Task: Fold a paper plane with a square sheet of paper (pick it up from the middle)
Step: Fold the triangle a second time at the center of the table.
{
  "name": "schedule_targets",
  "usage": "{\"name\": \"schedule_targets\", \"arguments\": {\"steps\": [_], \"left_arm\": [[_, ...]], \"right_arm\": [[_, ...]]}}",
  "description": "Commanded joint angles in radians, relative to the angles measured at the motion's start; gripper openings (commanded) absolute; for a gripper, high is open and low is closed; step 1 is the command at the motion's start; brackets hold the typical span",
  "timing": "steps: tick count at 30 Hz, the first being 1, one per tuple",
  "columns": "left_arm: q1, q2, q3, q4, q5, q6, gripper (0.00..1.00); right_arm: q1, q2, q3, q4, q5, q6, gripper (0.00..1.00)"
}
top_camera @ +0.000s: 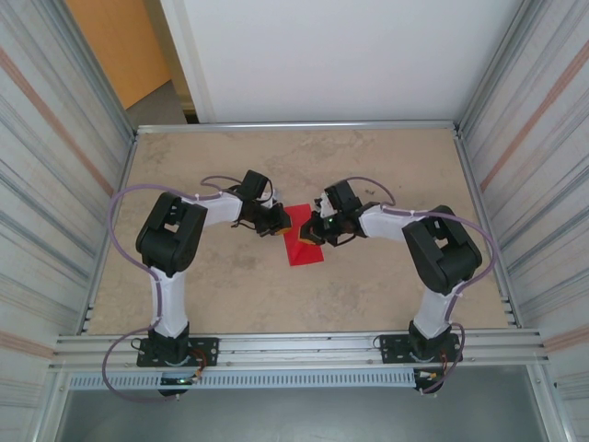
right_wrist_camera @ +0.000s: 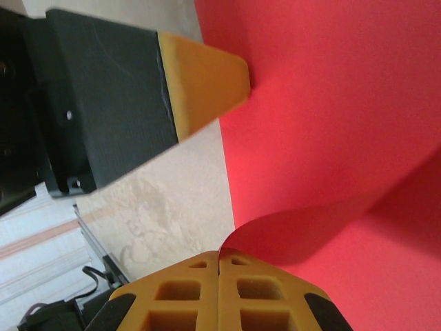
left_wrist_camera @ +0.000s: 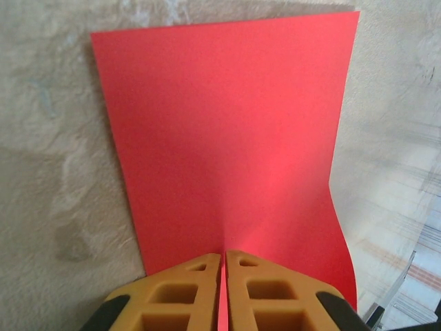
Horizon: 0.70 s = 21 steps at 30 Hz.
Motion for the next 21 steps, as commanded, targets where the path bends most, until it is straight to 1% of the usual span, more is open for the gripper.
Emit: {"name": "schedule_targets", "arguments": {"steps": [1,9,21], "left_arm": [[-0.004,0.036,-0.013,-0.040,-0.021,0.008,0.11],[-0.004,0.031,-0.020,-0.030,-0.009,0.002,0.12],[-0.005,0.027,-0.028,-0.022,-0.007,-0.006,0.11]], "right_arm": [[0.017,0.049,0.043,0.021,0.015,0.000,0.00],[0.032,0.102,0.079,0.007,0.029,-0.001,0.00],[0.033,0.121,0.088,-0.020,0.068,0.004,0.00]]}}
